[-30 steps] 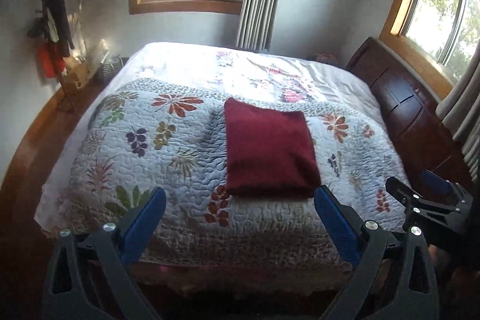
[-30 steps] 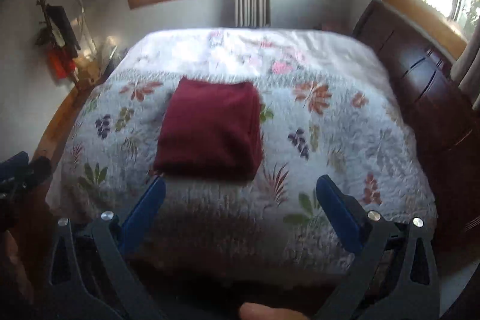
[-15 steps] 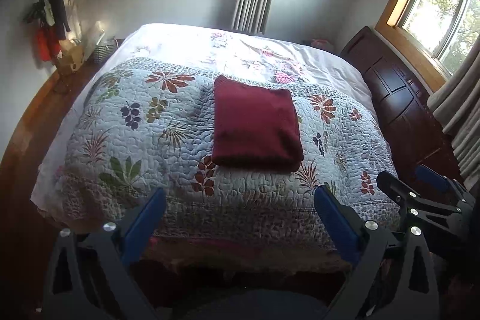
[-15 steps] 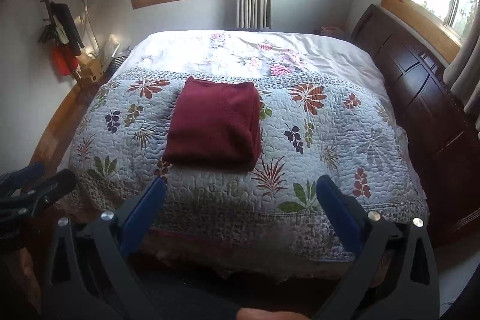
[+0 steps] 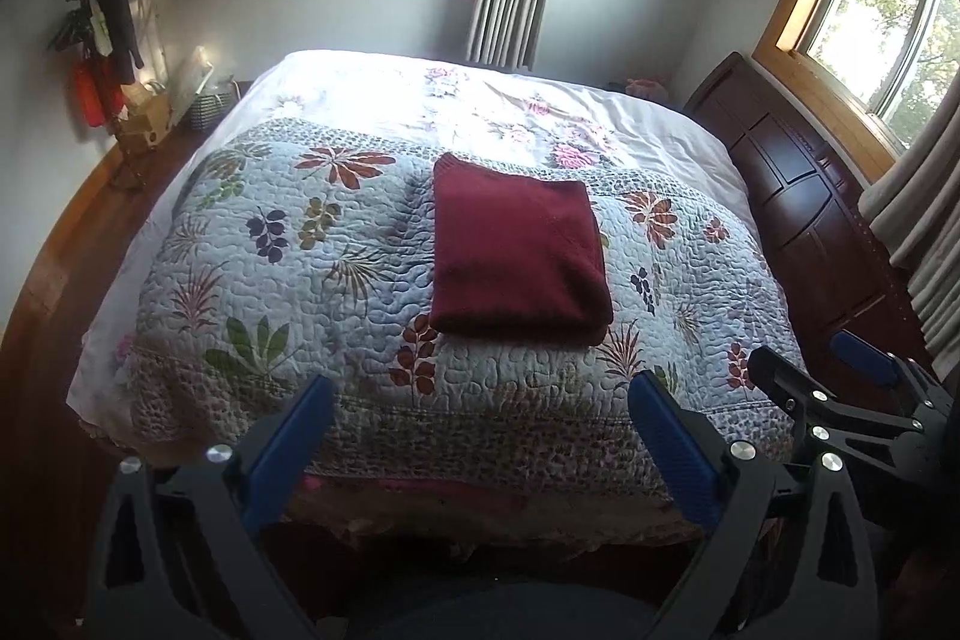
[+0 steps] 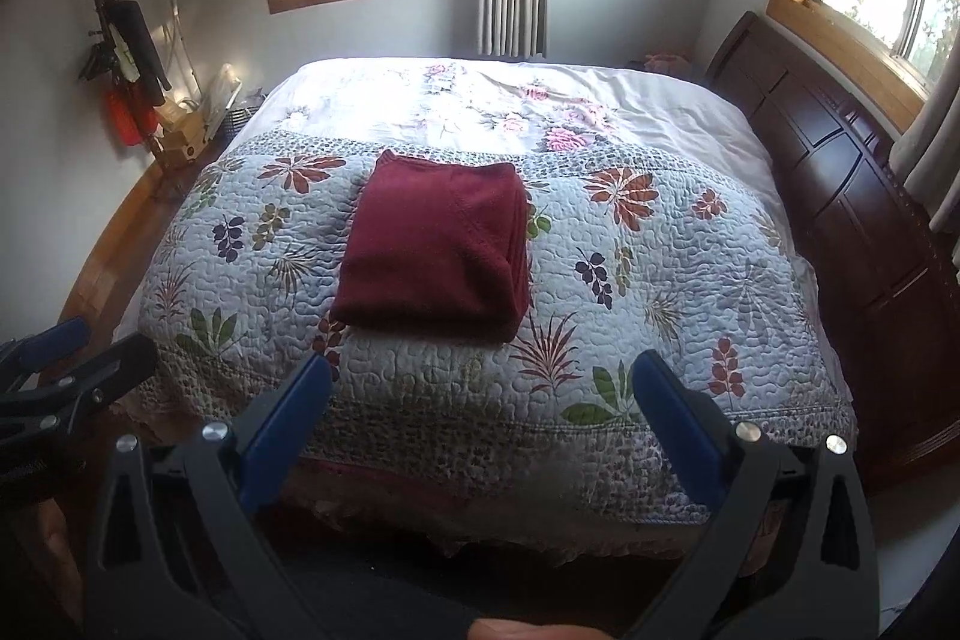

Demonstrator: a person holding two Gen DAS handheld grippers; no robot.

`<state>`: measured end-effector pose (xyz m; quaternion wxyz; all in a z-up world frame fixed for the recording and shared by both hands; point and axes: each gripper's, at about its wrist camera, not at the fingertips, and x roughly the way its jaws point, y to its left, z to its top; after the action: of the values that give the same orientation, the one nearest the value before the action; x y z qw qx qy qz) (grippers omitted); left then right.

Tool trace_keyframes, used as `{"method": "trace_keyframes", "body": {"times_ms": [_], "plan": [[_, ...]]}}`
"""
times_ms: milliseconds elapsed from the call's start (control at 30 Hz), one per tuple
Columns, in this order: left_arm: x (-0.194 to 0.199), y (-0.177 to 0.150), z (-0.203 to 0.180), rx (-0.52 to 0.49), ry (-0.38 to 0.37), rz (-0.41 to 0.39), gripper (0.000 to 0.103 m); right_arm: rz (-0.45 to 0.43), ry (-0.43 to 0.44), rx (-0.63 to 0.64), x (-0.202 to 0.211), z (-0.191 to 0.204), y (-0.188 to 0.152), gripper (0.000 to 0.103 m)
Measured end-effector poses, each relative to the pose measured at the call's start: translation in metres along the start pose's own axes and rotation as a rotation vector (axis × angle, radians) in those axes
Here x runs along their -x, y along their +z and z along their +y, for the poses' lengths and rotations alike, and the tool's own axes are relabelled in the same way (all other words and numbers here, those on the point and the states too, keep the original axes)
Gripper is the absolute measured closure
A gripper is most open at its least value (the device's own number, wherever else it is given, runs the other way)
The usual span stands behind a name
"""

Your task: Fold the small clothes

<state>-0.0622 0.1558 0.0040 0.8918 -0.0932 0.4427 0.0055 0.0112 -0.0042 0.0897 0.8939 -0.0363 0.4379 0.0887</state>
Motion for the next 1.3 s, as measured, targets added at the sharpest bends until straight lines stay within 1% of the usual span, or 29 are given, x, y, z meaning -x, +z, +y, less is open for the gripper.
{"method": "trace_keyframes", "body": {"times_ms": [533, 667, 1133, 1300], "plan": [[-0.01, 0.004, 0.004, 0.004, -0.008, 0.008, 0.004, 0.006, -0.006, 0.016, -0.004, 0.004, 0.005, 0.003], [-0.011, 0.005, 0.004, 0.001, -0.008, 0.007, 0.004, -0.012, -0.024, 0.024, -0.003, 0.005, 0.006, 0.003], [-0.008, 0.009, 0.004, 0.001, -0.005, -0.002, 0.004, -0.027, -0.023, 0.023, 0.001, 0.004, 0.011, 0.003], [-0.009, 0.011, 0.005, 0.005, -0.005, 0.005, 0.004, -0.027, -0.024, 0.022, 0.001, 0.004, 0.011, 0.003]]}}
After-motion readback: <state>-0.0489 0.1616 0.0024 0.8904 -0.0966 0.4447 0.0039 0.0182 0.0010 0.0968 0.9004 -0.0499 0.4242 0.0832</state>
